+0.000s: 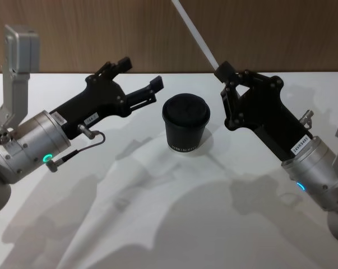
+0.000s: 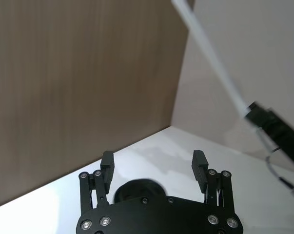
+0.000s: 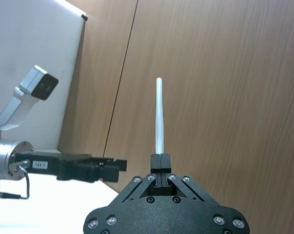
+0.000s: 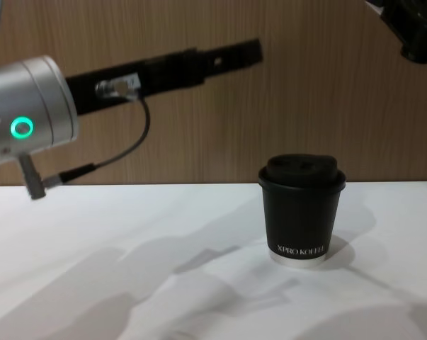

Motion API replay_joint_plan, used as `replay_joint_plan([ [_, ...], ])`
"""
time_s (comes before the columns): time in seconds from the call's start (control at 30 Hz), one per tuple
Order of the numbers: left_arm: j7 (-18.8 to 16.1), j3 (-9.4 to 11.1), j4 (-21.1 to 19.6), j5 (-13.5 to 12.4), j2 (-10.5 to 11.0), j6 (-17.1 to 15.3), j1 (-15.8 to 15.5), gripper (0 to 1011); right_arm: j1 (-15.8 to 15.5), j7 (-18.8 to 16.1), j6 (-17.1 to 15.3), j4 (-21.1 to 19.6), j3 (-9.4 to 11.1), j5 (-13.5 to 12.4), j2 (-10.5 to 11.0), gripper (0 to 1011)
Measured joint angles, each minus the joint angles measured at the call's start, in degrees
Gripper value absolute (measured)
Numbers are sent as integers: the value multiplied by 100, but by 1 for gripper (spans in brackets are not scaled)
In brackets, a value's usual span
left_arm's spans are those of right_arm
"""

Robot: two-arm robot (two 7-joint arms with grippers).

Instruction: Pick up the straw with one hand, pass it to the other hand, and insert it into the cup.

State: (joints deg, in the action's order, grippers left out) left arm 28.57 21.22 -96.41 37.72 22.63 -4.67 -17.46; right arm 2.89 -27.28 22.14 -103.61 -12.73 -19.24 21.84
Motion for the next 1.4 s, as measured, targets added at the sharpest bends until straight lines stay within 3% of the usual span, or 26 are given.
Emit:
replay_joint_plan([
  [0.3, 703, 24, -19, 584, -43, -49, -208, 1002, 0, 0, 0, 0, 0, 0, 0, 0],
  [0.53, 930, 43, -82, 820, -63, -51, -280, 1001, 0, 0, 0, 1, 0, 0, 0, 0],
  [0.93, 938, 131, -146, 931, -129, -45, -369, 1001, 0, 1, 0, 1, 0, 1, 0, 0],
  [1.4, 795, 383, 6, 968, -374, -40, -584, 1002, 0, 0, 0, 1, 0, 1, 0, 0],
])
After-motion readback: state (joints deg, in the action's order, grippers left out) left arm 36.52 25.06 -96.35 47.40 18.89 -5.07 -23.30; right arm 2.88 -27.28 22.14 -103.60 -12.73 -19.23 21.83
